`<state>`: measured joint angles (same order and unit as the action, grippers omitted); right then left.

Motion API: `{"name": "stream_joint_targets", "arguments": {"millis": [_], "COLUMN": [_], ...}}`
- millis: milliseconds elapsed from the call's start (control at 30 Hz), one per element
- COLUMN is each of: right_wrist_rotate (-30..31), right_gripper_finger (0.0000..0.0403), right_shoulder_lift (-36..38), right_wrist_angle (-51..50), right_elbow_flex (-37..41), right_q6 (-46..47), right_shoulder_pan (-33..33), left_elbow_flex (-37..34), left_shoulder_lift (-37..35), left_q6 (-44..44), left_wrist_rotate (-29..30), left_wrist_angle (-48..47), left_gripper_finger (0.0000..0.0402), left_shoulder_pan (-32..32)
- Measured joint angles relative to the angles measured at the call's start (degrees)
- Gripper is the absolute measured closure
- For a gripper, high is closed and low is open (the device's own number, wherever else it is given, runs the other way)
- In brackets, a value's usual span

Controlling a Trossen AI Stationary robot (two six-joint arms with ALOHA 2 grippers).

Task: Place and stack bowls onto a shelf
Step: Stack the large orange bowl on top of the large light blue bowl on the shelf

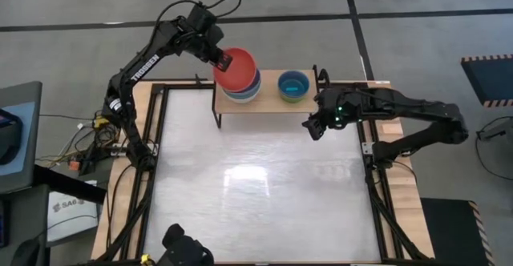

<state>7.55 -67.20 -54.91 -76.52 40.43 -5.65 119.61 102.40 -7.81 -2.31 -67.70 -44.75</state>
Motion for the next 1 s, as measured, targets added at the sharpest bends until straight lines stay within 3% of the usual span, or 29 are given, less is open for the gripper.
{"name": "stream_joint_targets", "arguments": {"millis": [433,600,767,867,1000], "right_wrist_rotate": [0.0,0.0,0.2,1.1,1.4], "right_gripper_finger": [0.0196,0.0196,0.0196,0.0196,0.0196], "right_shoulder_lift": [1.6,1.6,1.6,1.6,1.6], "right_wrist_angle": [-1.4,-1.4,-1.4,-1.4,-1.4], "right_elbow_flex": [0.0,0.0,0.0,0.0,0.0], "right_q6": [0.0,0.1,1.1,1.5,1.8], "right_shoulder_pan": [-0.5,-0.5,-0.5,-0.4,-0.3], "left_elbow_flex": [0.0,0.0,0.1,0.1,0.1], "left_shoulder_lift": [0.0,-0.9,-2.7,-2.1,-0.2], "left_q6": [-2.3,-3.1,-2.9,-2.8,-3.0], "left_wrist_rotate": [-3.1,-5.0,-1.4,1.0,-0.1], "left_wrist_angle": [1.4,6.9,14.9,15.2,13.5], "left_gripper_finger": [0.0299,0.0296,0.0302,0.0314,0.0333], "left_shoulder_pan": [0.0,0.2,0.4,-0.3,-0.4]}}
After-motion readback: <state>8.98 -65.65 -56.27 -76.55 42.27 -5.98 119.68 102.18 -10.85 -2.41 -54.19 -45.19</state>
